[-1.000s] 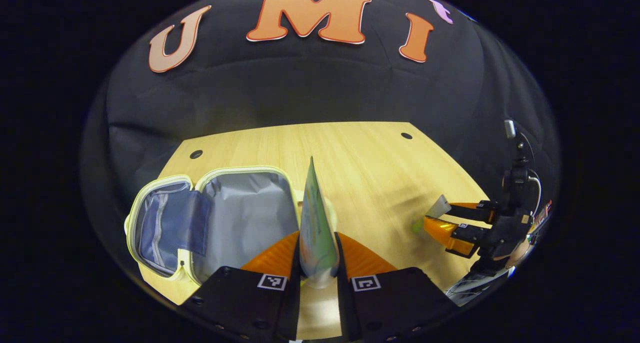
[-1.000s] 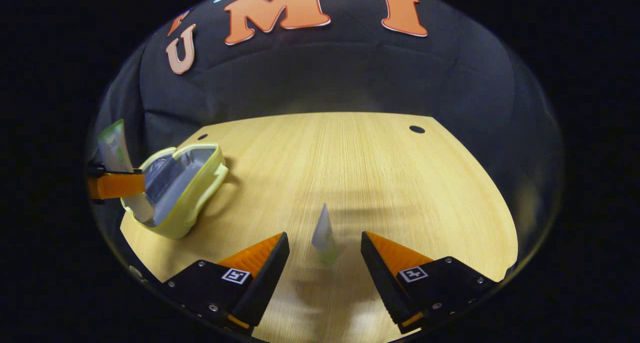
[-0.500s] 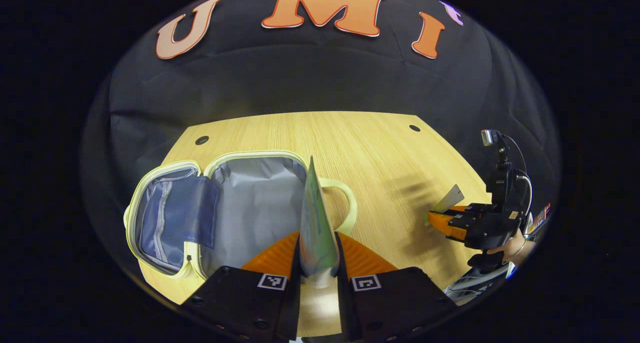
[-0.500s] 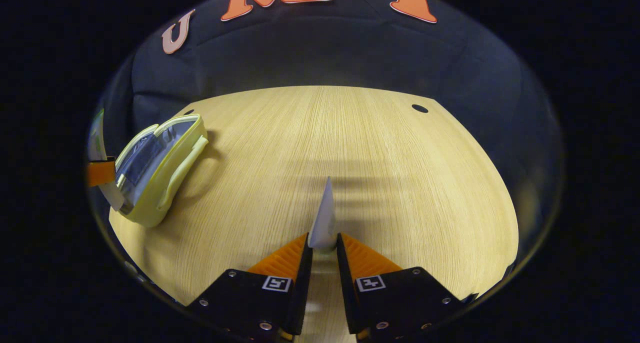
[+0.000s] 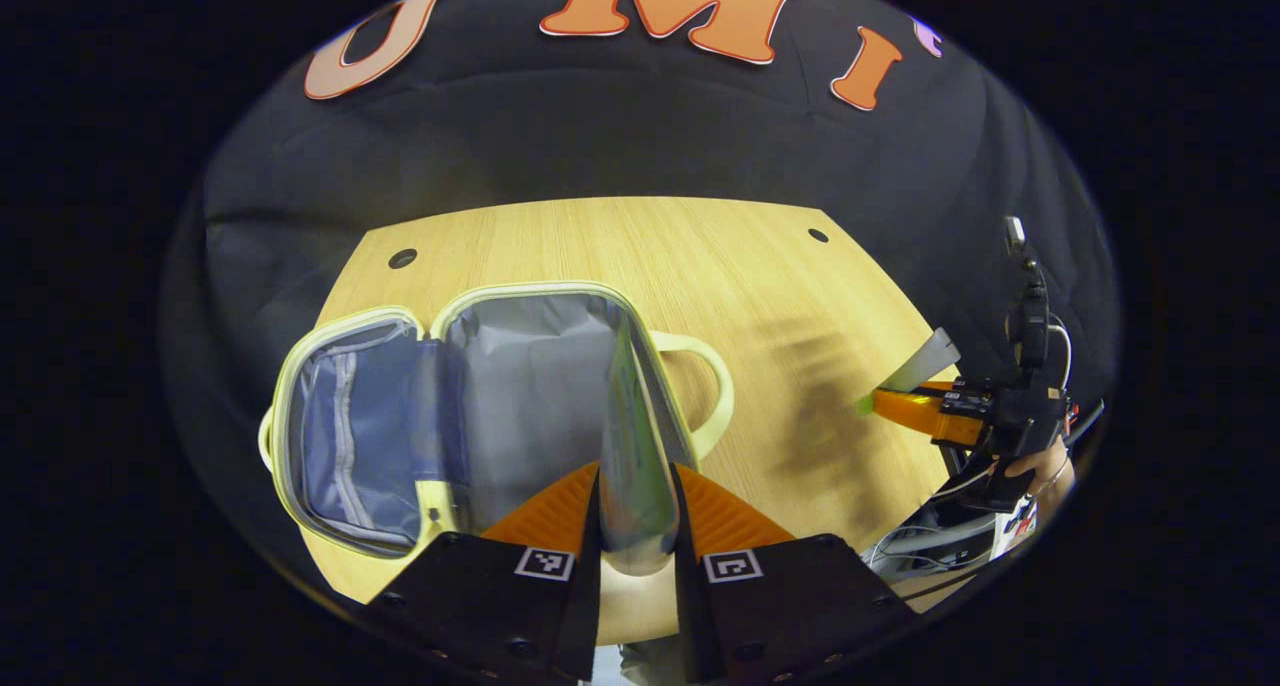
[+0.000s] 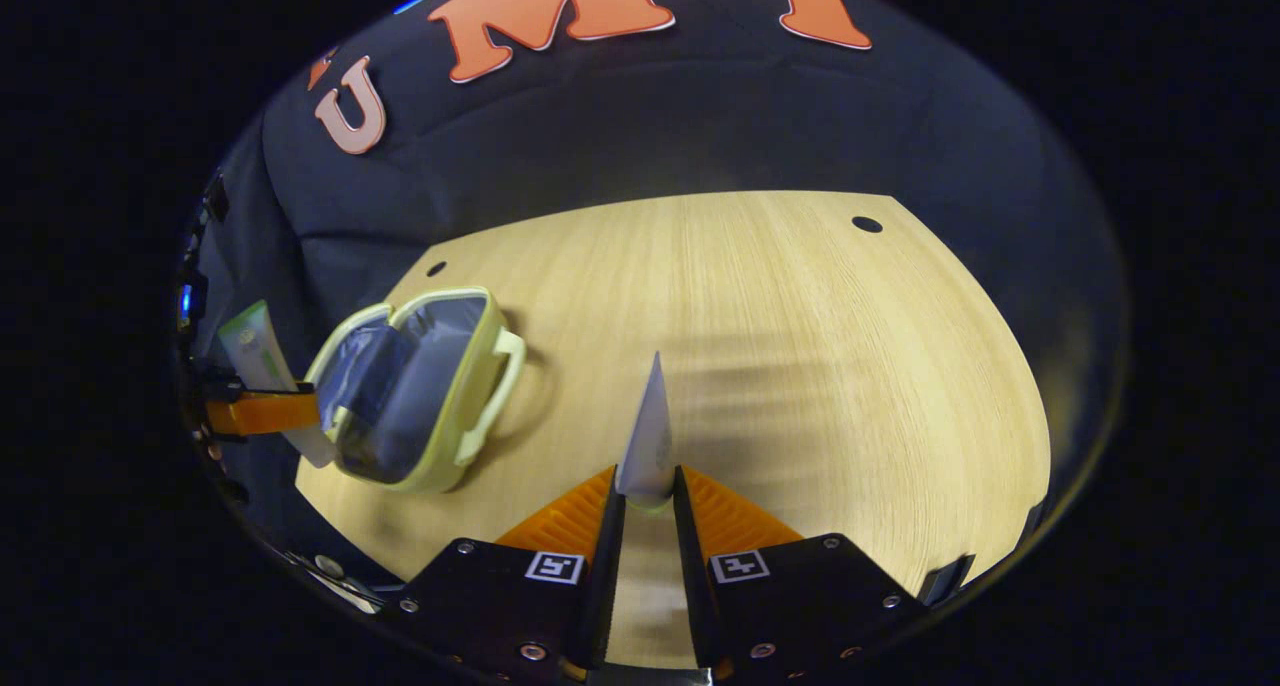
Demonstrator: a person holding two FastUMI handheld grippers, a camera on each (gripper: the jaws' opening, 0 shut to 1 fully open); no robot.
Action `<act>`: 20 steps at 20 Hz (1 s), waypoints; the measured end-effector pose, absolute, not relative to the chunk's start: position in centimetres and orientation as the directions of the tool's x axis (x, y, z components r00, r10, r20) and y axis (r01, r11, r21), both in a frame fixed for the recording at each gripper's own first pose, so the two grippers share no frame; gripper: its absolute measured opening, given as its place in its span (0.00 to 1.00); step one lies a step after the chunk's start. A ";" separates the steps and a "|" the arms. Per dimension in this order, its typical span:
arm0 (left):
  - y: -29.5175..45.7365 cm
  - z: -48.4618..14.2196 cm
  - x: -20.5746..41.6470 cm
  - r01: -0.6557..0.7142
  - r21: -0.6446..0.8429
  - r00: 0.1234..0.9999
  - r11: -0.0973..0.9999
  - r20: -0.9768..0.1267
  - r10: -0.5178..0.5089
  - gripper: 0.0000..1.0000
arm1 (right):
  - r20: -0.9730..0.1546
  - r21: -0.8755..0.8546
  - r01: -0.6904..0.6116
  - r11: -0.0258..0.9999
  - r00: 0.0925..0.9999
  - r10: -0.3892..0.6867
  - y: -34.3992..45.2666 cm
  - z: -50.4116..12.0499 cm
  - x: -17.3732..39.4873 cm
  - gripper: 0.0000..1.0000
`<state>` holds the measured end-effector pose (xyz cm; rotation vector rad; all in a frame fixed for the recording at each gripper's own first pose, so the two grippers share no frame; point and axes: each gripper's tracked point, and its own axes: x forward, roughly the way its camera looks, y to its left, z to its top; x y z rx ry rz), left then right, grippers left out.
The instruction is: First open the suitcase, pack the skin care products into it, and then close the suitcase.
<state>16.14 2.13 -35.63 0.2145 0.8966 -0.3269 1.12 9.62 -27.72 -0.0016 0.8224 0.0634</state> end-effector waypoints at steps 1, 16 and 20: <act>3.0 -35.4 16.4 0.377 0.046 0.562 0.925 -0.805 -0.189 0.33 | -0.731 0.036 -0.062 0.997 0.679 0.069 10.6 -27.2 0.9 0.32; 8.6 -42.2 21.4 0.381 0.012 0.288 0.925 -0.952 -0.106 0.36 | -0.737 0.038 -0.034 0.999 0.675 0.051 17.3 -25.6 -3.1 0.32; 8.7 -41.9 22.0 0.410 -0.004 0.311 0.912 -0.939 -0.144 0.55 | -0.742 0.017 -0.041 0.999 0.670 0.040 17.8 -25.5 -2.9 0.32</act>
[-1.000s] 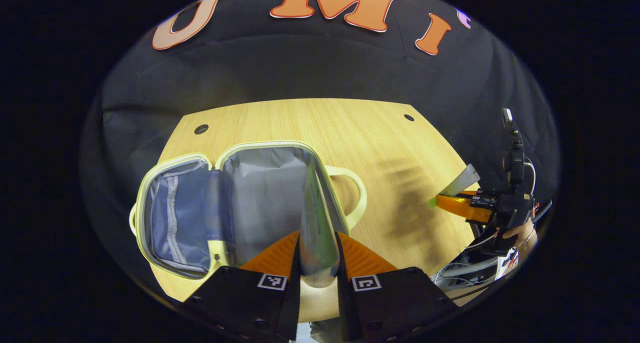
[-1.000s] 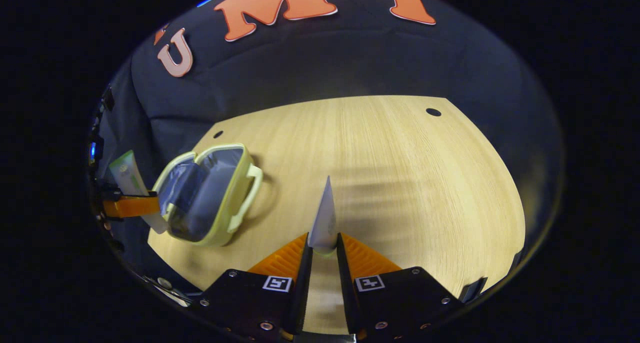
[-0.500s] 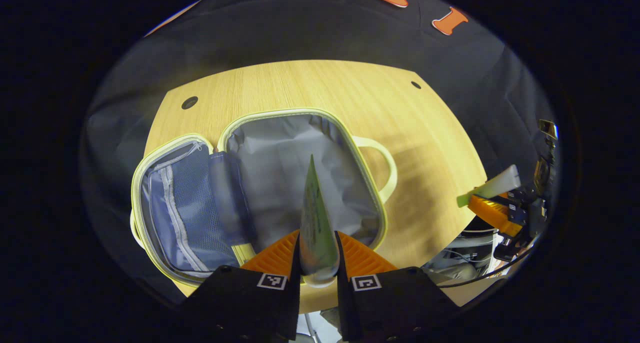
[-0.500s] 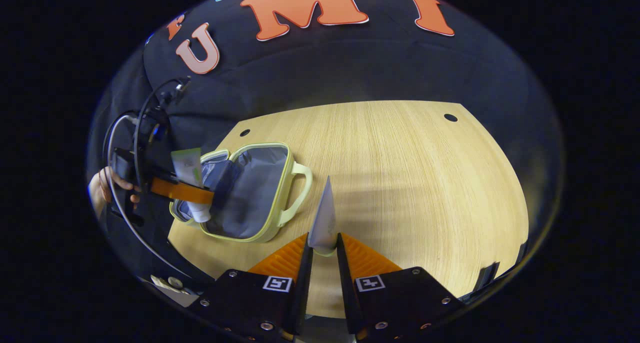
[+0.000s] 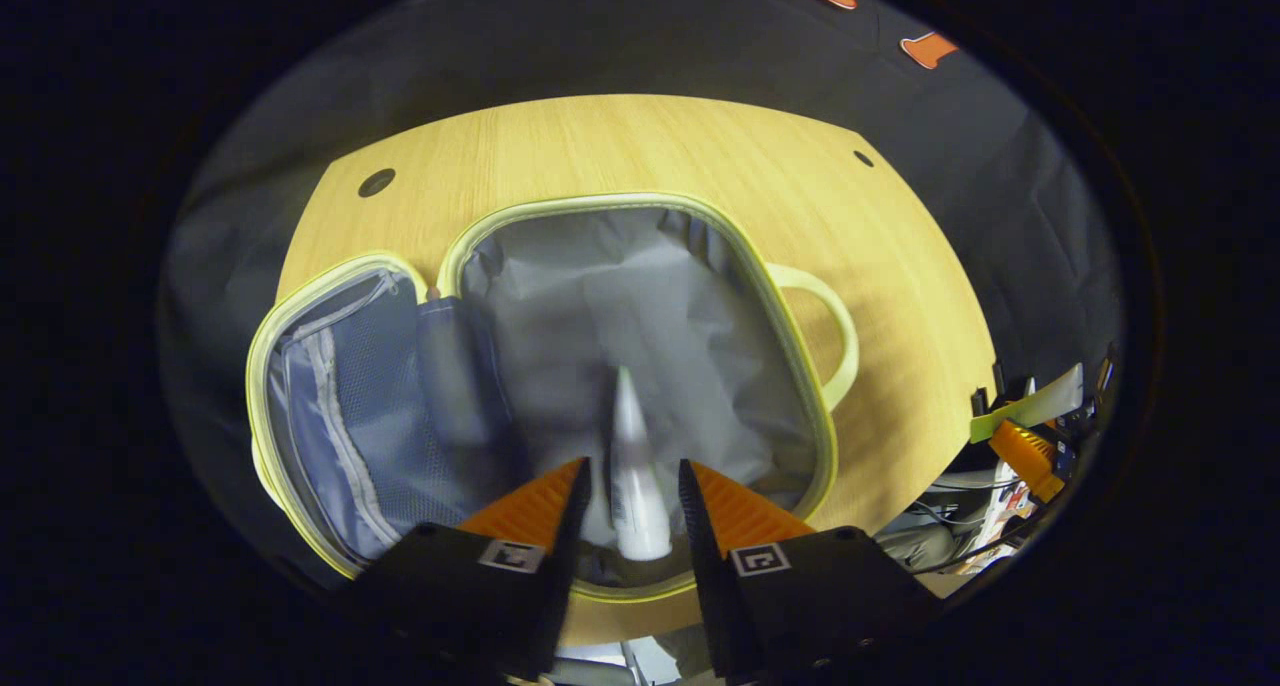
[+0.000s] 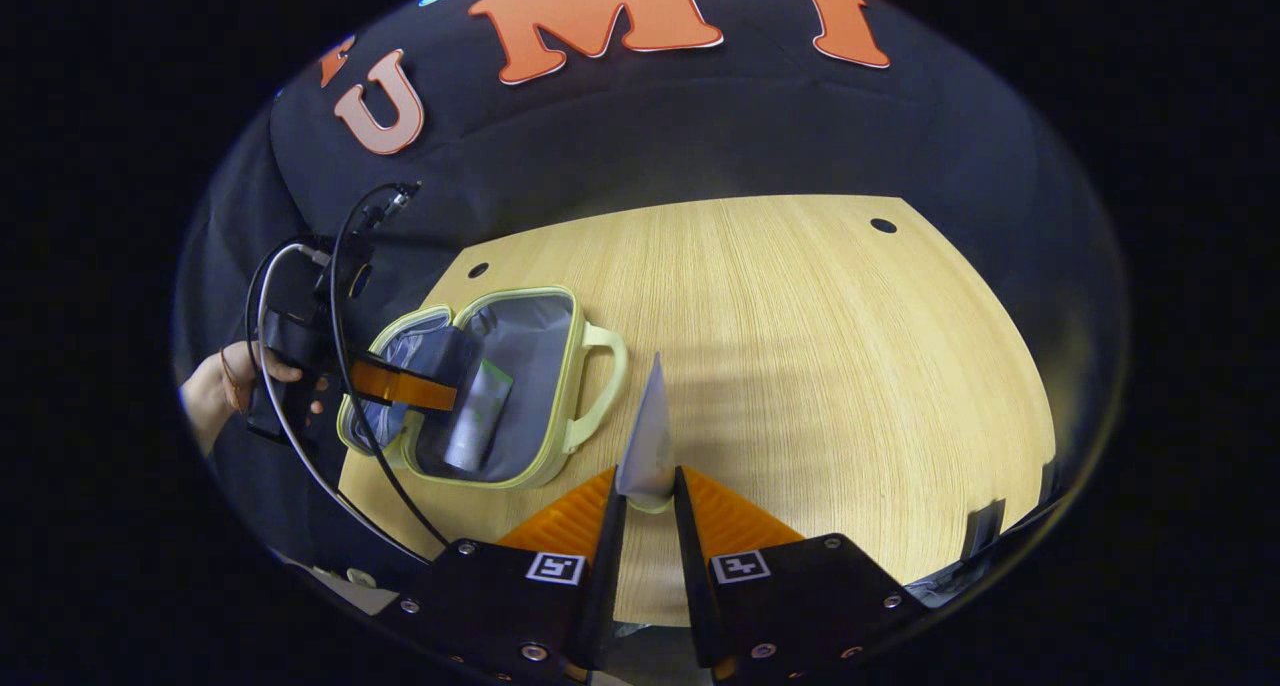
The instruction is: First open the suitcase, pack the skin care products into it, and then close the suitcase.
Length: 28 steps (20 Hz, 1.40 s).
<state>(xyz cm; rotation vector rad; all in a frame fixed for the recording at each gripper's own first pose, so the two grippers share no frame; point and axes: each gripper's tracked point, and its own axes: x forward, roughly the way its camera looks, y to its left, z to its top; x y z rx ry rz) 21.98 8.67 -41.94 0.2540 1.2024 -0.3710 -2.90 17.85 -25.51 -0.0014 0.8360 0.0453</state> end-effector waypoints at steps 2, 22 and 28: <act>9.0 -40.7 22.1 0.427 0.015 0.342 0.904 -0.928 -0.146 0.83 | -0.740 0.012 -0.060 0.998 0.671 0.049 18.6 -25.1 -2.3 0.32; 25.7 -26.6 13.3 0.035 -0.008 0.697 0.999 -0.716 -0.030 0.98 | -0.875 0.235 -0.313 0.920 0.344 0.340 35.1 -28.4 4.3 0.32; 30.5 -20.4 10.6 -0.072 0.032 0.713 0.997 -0.697 0.074 0.98 | -0.943 0.173 -0.274 0.946 0.231 0.239 34.6 -33.8 3.5 0.32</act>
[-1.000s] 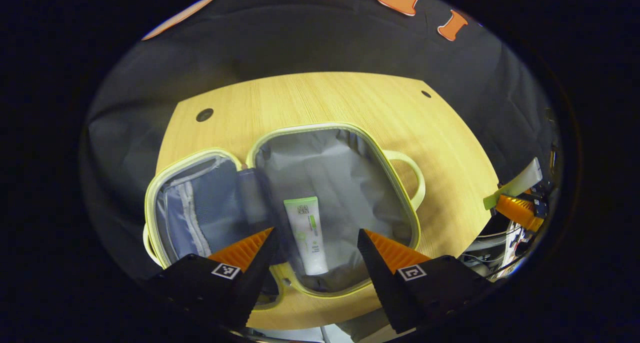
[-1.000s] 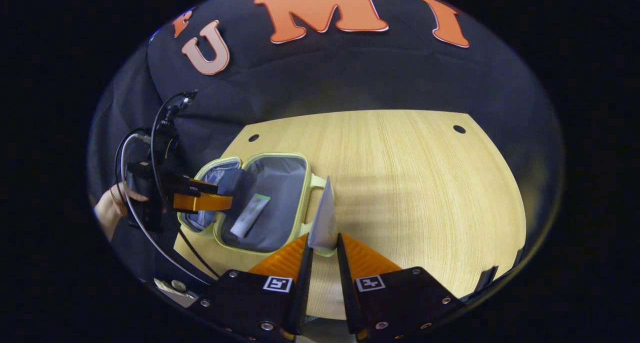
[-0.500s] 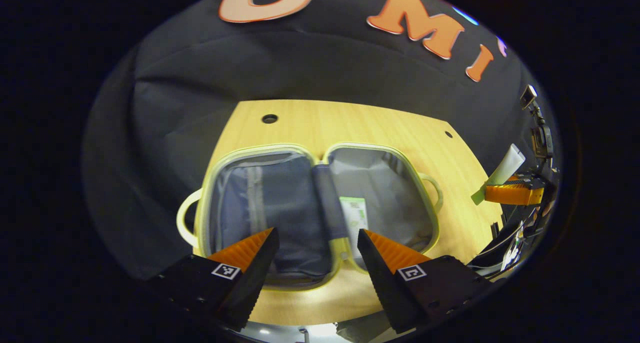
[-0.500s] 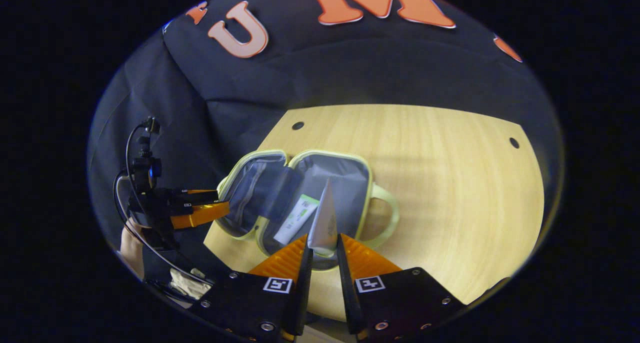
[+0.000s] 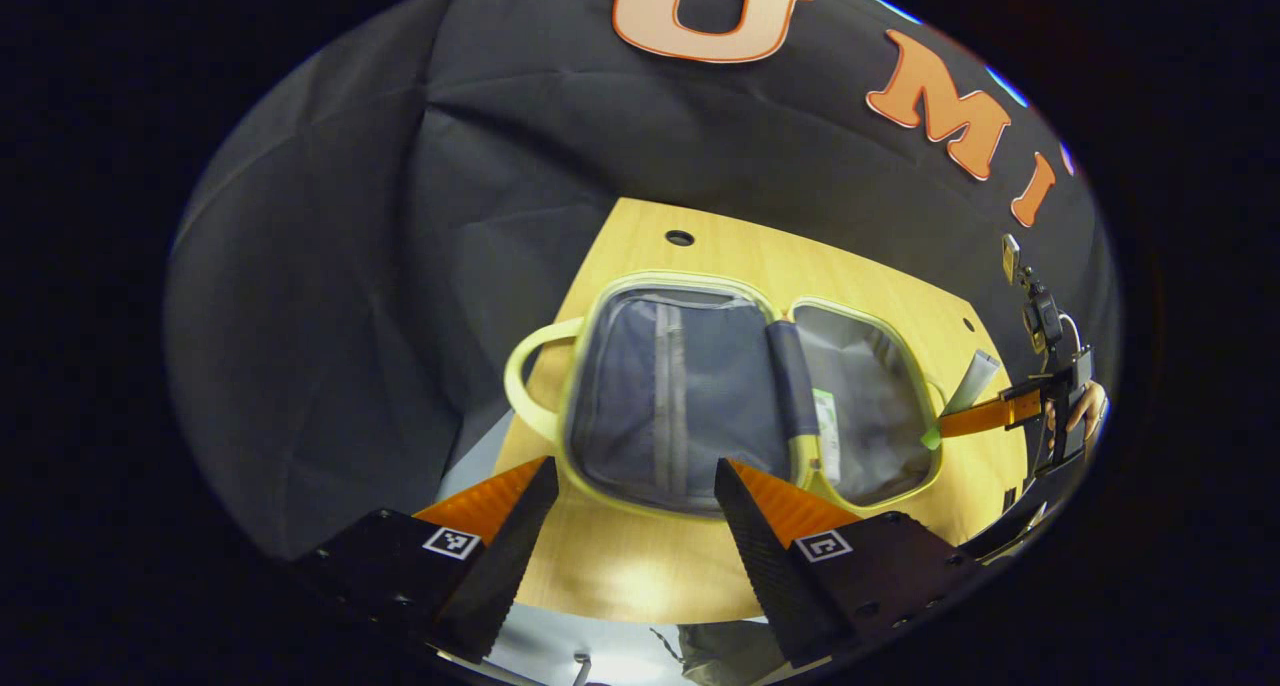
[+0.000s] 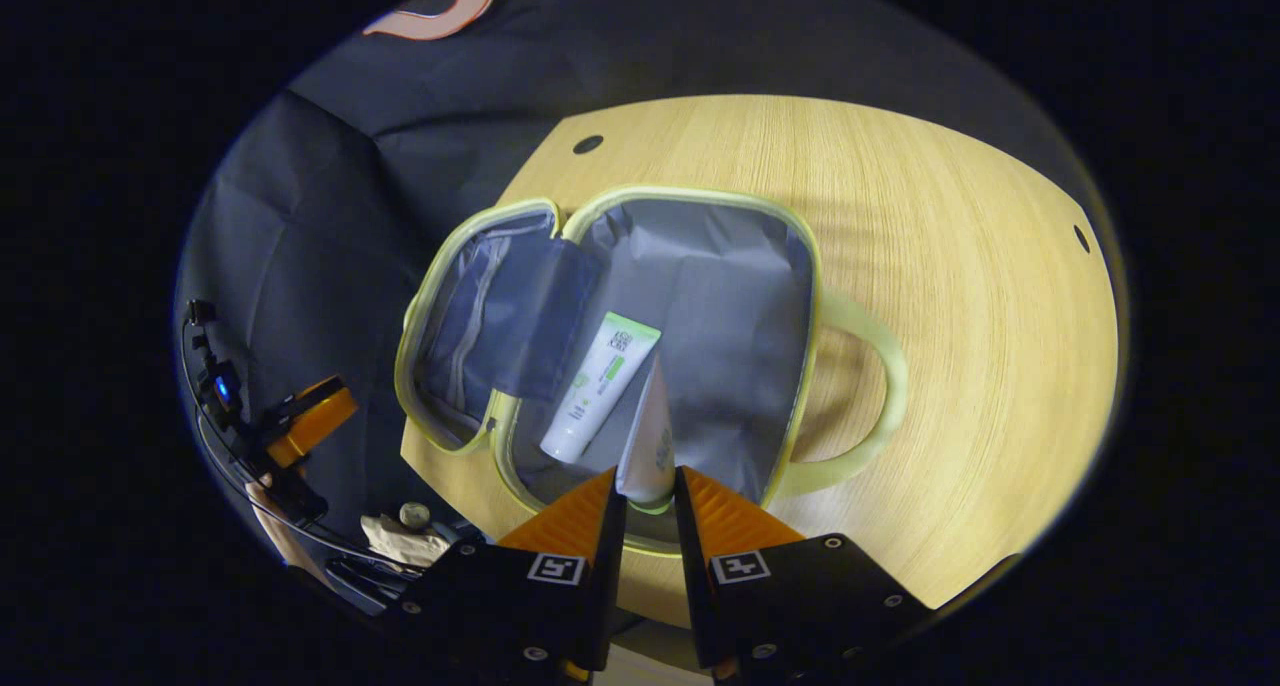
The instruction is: First open the suitcase, pack the skin care products into it, and then close the suitcase.
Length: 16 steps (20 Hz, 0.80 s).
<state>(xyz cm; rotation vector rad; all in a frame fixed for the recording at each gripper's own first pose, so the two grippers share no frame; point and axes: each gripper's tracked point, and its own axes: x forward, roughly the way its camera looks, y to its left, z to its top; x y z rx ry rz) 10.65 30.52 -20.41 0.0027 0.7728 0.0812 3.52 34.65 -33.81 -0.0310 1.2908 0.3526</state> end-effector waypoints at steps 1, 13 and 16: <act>30.6 -20.0 10.7 -0.079 0.028 0.716 0.996 -0.694 0.076 0.98 | -0.943 0.178 -0.271 0.946 0.229 0.243 34.9 -33.9 3.5 0.32; 37.0 -22.0 14.8 -0.184 -0.161 0.758 0.970 -0.652 0.036 0.98 | -0.888 0.191 -0.226 0.955 0.374 0.266 36.1 -30.5 5.2 0.95; 39.5 -22.9 17.3 -0.195 -0.304 0.795 0.933 -0.606 -0.032 0.98 | -0.884 0.187 -0.217 0.958 0.388 0.260 36.1 -29.8 4.9 0.95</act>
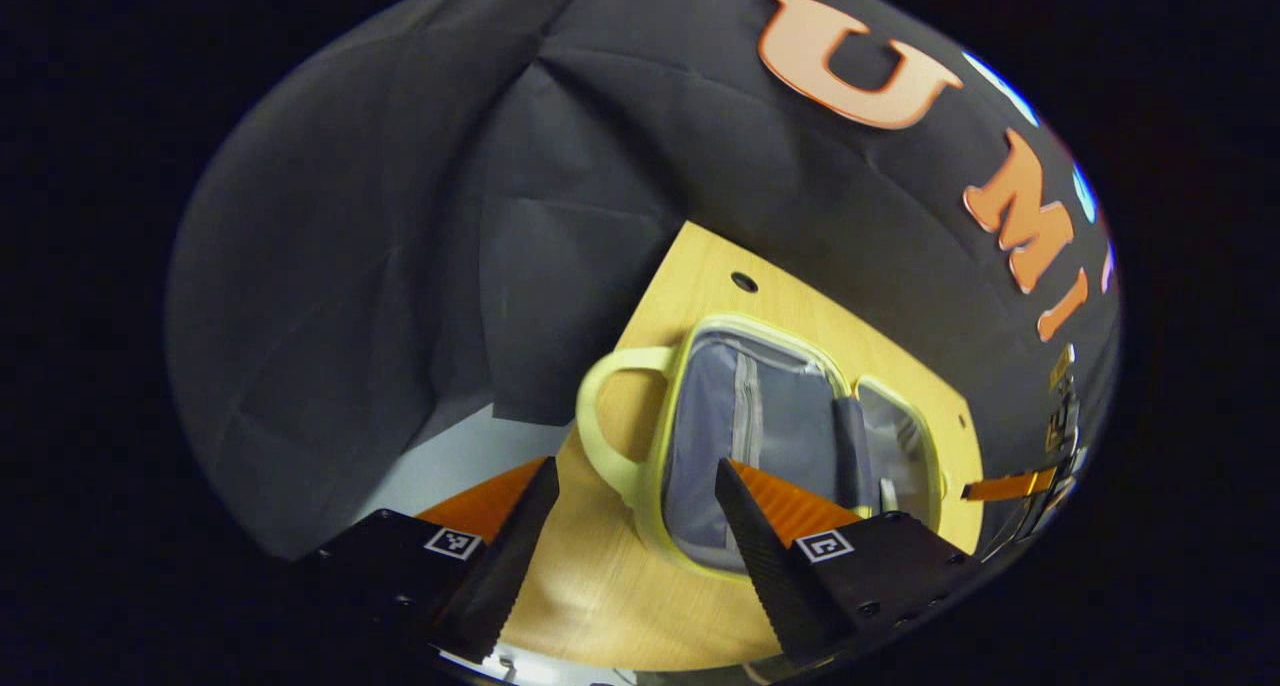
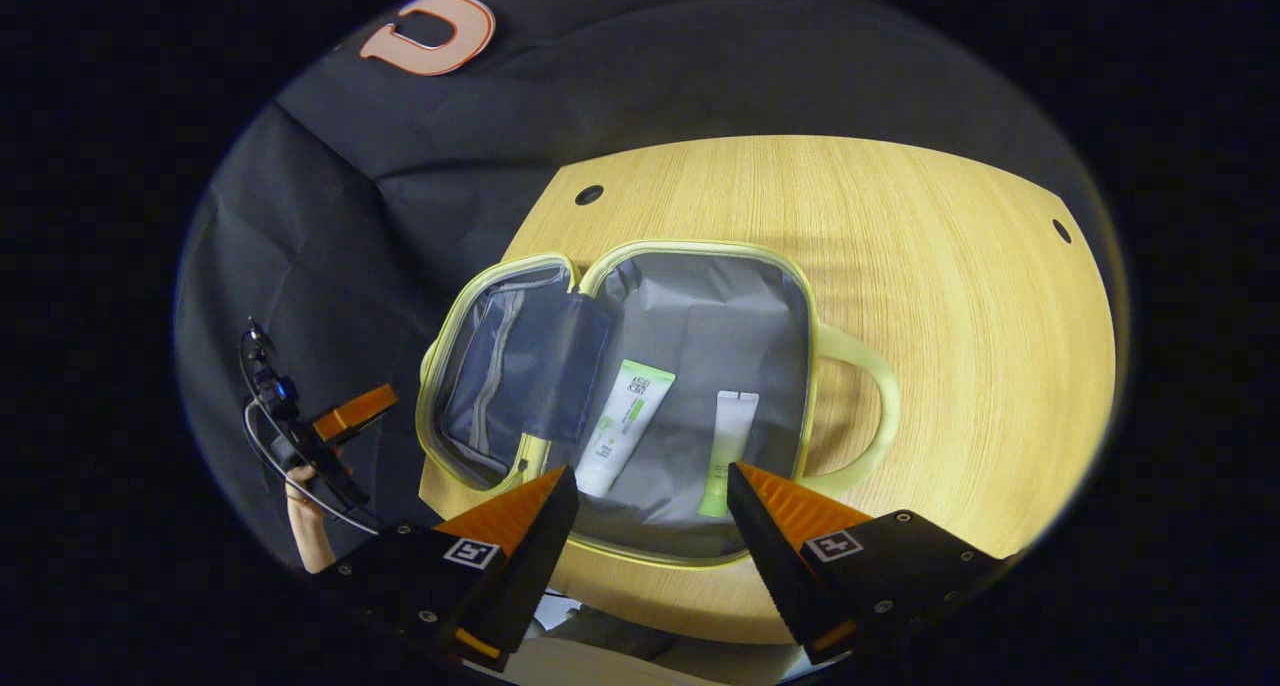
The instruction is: First open the suitcase, pack the skin care products into it, and then close the suitcase.
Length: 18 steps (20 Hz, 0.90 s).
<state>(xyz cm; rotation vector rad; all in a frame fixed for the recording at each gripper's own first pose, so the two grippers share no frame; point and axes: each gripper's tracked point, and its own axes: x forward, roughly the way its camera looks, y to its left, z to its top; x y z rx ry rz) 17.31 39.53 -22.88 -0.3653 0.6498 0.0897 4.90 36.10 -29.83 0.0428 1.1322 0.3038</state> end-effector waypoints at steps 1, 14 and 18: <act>39.9 -23.6 18.4 -0.205 -0.382 0.807 0.901 -0.587 -0.065 0.98 | -0.886 0.183 -0.213 0.960 0.388 0.255 36.0 -29.8 4.8 0.95; 42.0 -28.3 25.1 -0.237 -0.798 0.878 0.554 -0.420 -0.230 0.81 | -0.896 0.147 -0.165 0.975 0.396 0.202 35.1 -29.8 4.0 0.95; 41.0 -29.2 24.4 -0.279 -0.724 0.832 0.631 -0.510 -0.218 0.10 | -0.888 0.175 -0.157 0.972 0.402 0.224 35.4 -29.9 4.3 0.96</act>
